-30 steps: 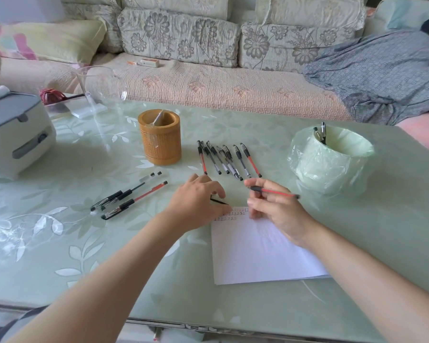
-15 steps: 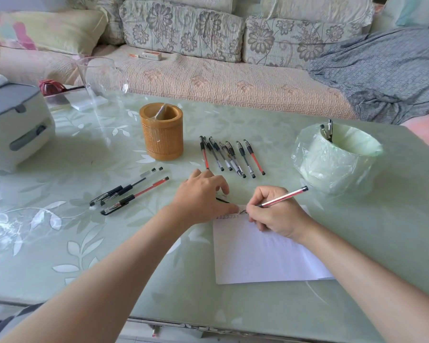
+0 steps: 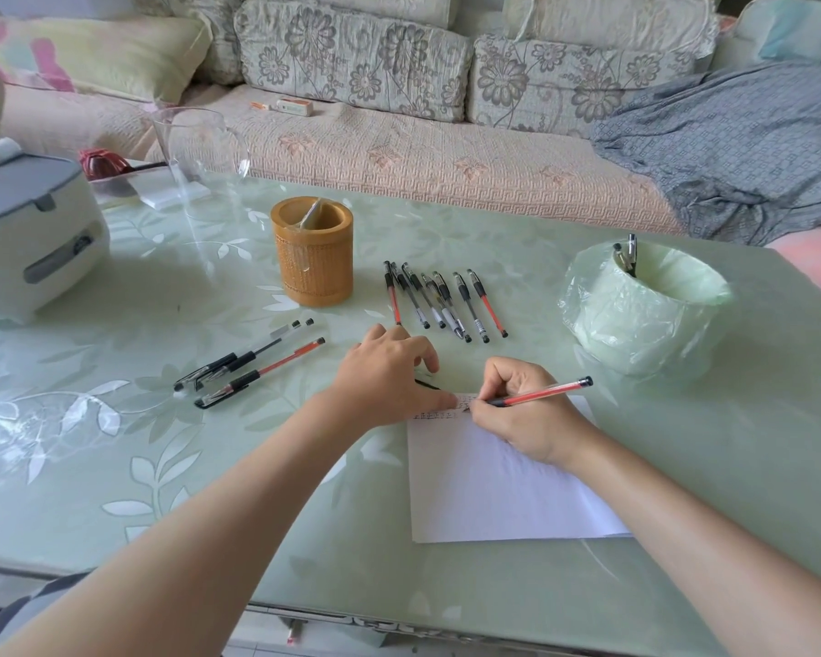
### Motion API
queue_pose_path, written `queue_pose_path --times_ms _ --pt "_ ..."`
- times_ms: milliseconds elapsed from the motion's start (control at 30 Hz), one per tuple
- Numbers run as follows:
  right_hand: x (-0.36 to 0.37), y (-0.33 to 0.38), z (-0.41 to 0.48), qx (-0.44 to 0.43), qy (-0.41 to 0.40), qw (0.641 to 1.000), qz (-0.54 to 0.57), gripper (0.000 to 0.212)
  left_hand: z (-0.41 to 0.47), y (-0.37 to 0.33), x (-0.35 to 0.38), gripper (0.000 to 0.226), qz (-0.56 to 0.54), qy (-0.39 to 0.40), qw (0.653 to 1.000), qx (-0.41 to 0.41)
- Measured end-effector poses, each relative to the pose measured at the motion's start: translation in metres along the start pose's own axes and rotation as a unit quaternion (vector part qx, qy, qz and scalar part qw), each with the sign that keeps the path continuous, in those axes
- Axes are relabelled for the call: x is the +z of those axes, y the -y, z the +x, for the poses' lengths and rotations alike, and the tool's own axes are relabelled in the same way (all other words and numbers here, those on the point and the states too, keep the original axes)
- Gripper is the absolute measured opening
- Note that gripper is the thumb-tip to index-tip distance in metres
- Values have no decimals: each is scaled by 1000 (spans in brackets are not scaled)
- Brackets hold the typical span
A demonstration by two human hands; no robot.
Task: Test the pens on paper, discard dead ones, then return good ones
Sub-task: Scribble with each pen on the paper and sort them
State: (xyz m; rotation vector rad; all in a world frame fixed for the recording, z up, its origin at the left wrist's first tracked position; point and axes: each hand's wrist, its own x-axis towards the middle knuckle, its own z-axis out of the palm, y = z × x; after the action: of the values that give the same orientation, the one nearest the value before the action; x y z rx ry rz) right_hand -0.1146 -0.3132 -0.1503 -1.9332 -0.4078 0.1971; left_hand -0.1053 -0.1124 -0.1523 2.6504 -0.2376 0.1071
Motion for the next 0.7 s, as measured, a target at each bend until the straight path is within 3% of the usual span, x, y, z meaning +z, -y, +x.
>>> queue_pose_path --times_ms 700 --pt "1 1 -2 -7 -9 998 -58 25 -2 -1 1 48 -4 -4 1000 -3"
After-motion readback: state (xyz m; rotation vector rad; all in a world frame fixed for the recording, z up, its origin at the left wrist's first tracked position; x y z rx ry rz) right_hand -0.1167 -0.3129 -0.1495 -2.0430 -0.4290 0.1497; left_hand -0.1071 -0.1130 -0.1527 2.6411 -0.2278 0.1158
